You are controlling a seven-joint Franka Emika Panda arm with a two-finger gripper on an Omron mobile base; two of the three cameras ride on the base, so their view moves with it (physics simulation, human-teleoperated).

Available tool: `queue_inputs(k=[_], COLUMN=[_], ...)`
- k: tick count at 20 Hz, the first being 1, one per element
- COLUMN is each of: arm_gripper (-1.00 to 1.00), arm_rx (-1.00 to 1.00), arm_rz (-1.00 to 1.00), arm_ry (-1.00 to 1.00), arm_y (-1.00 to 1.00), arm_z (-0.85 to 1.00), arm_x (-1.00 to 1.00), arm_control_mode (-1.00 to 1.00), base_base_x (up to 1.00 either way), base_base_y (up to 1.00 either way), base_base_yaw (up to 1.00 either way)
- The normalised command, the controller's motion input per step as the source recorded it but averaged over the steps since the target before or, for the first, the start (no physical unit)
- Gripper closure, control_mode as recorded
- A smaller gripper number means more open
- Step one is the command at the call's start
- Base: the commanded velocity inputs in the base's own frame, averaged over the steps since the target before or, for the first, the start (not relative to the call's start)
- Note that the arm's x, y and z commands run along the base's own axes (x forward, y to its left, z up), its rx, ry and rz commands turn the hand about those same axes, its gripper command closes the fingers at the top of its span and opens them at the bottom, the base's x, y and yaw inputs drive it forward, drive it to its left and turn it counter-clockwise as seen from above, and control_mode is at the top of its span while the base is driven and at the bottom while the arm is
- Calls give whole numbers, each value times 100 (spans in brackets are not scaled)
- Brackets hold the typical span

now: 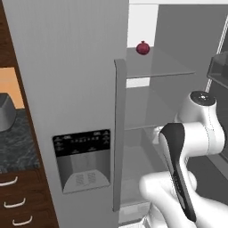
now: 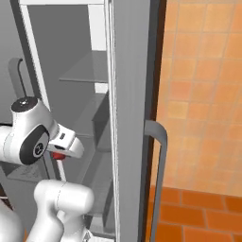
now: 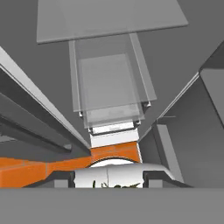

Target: Take the strawberry from the fridge and place it on top of the pancake, located on the dining counter.

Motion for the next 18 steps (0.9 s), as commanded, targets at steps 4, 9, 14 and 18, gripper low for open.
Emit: queue_inputs(k=[4, 9, 14, 18], arm_gripper=[100, 100, 100, 100], arm_rx=[0, 0, 0, 0], arm_rz=[0, 0, 0, 0], arm_ry=[0, 0, 0, 0], arm_y=[0, 0, 0, 0], arm_z=[0, 0, 0, 0], arm_x=[0, 0, 0, 0], arm_control_mode=[100, 100, 100, 100], base_base_x=[-81, -53, -62, -51], base_base_y=[1, 34, 68, 32], base_base_yaw=[-13, -29, -57, -74])
